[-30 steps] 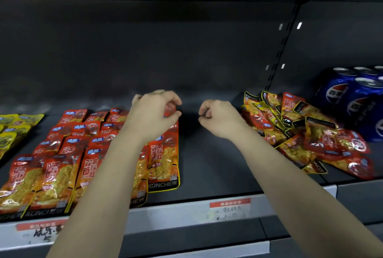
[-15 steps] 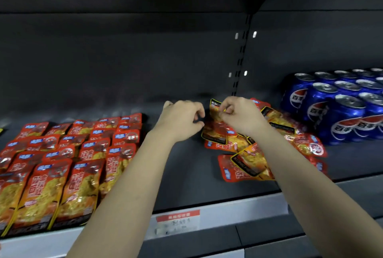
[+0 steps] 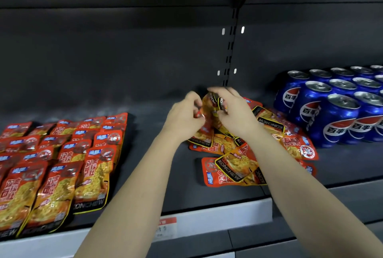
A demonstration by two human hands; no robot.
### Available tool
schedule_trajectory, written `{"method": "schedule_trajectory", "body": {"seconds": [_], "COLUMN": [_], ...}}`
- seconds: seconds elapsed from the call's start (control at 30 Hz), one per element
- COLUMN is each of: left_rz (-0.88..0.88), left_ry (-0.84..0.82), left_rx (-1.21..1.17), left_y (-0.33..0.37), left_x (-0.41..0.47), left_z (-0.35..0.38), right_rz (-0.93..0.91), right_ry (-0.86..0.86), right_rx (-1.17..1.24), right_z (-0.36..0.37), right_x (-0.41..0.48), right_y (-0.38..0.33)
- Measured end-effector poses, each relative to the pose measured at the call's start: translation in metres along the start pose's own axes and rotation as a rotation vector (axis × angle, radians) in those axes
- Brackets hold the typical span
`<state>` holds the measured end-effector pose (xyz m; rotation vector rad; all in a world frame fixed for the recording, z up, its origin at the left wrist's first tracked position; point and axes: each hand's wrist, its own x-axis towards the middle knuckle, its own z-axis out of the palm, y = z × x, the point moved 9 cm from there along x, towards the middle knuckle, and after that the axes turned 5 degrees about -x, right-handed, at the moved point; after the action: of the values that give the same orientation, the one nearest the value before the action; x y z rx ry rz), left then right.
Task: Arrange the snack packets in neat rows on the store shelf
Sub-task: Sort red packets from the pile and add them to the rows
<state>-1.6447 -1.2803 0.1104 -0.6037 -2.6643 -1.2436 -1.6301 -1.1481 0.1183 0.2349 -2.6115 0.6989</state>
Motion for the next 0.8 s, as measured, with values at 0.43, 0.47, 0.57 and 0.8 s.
{"method": "schedule_trajectory", "body": {"seconds": [0.43,0.47,0.57,0.8], "left_rz": [0.085,-0.013,-0.217,-0.272], "left_ry": [0.34,0.3,0.057,-0.085], "left_rx": [-0.273,-0.21,0.081,0.01], "left_y": [-0.002,-0.014,-0.04,-0.042], "left_x": [-0.005,-0.002,0.0,-0.003], "left_z": [-0.045,-0.04,-0.013,0.008], "right_rz": [0.037,0.081,0.172,0.149], "right_ry": [0.208,0.228,0.265,0.254], "right_rx": [0.164,0.211,0.287,0.276], "right_z": [-0.021,-0.022,-0.024,-0.02], "right_x": [0.0,0.0,0.0,-0.001], "right_y": [0.003,0.008,0.023,0.02]}}
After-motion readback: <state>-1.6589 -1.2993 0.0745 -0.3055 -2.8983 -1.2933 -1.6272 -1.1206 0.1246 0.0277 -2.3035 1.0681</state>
